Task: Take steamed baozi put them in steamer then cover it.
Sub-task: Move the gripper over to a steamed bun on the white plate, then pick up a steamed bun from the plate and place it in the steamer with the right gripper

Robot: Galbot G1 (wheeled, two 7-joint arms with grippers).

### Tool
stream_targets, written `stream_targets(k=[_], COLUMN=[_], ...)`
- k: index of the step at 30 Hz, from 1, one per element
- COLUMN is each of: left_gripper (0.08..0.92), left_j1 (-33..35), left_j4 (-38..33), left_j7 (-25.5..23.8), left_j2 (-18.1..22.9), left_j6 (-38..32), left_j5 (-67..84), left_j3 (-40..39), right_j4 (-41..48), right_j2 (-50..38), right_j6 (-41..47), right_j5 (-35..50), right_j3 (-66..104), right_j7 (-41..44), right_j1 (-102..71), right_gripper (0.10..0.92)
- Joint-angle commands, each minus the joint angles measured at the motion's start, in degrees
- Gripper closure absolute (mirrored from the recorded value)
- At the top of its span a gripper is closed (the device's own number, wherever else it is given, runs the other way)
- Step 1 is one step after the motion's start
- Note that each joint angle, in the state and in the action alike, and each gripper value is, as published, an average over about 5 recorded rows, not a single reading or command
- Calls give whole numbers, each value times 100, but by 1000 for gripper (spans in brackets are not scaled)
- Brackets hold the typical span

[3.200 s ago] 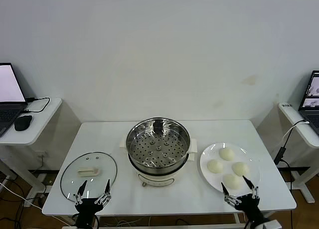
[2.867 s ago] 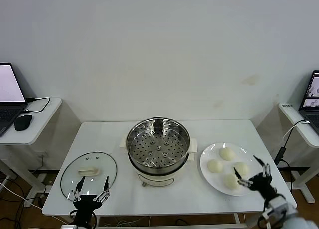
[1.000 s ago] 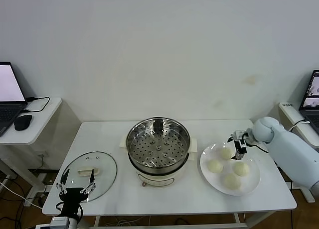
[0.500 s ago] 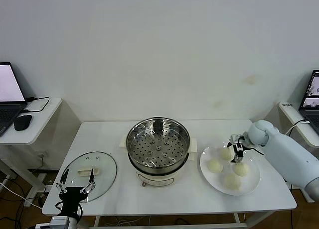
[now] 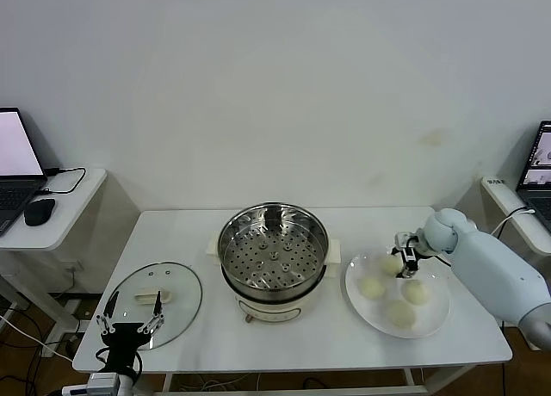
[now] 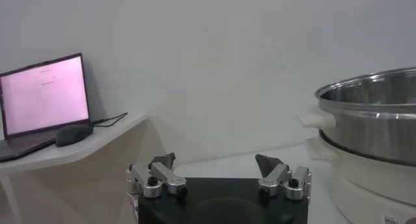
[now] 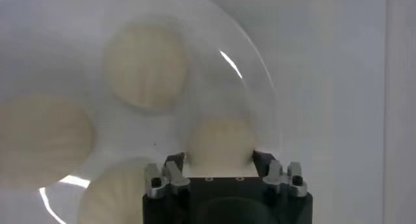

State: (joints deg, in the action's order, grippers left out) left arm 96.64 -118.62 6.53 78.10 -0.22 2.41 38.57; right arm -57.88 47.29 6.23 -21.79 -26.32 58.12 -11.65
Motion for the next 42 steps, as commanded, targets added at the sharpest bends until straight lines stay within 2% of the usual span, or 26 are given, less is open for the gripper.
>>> stream_targets(k=[1,5,15,20,24,33,42], left_gripper=[177,177,177,177,177,177,177], left_j1=[2,10,9,-10,-17,-26,-67], left_j4=[-9,-24,-73,-110,-145,-223,-174], left_j7=[1,2,-4,-6,-8,-15,-26], left_j2=[-2,2,-43,-76,-117,-213,-282], left_j6=[-2,-5,-5,-4,2,12,20], left_j5=[-3,-6,2,14,21,112,188], left_j3=[-1,-4,0,-10,-24,28,140], right_j4=[-75,-341,-1671,-2341,-2634,-2614,-2135], right_j2=[-31,-205,-1281,-1712,-1724,-570,879], right_j6=[21,84,356,477,488,226,-548], right_j5=[-10,132,1081,1775,2382,3570,3842], right_j3=[6,-14,-535,-1199,-1876,-3216,-4036], right_j7=[-17,-32,-44,-93,-155,-458,-535], right_j1=[-10,18,686,1604,2612,4353,4630], right_gripper=[494,540,525,525,525,525,525])
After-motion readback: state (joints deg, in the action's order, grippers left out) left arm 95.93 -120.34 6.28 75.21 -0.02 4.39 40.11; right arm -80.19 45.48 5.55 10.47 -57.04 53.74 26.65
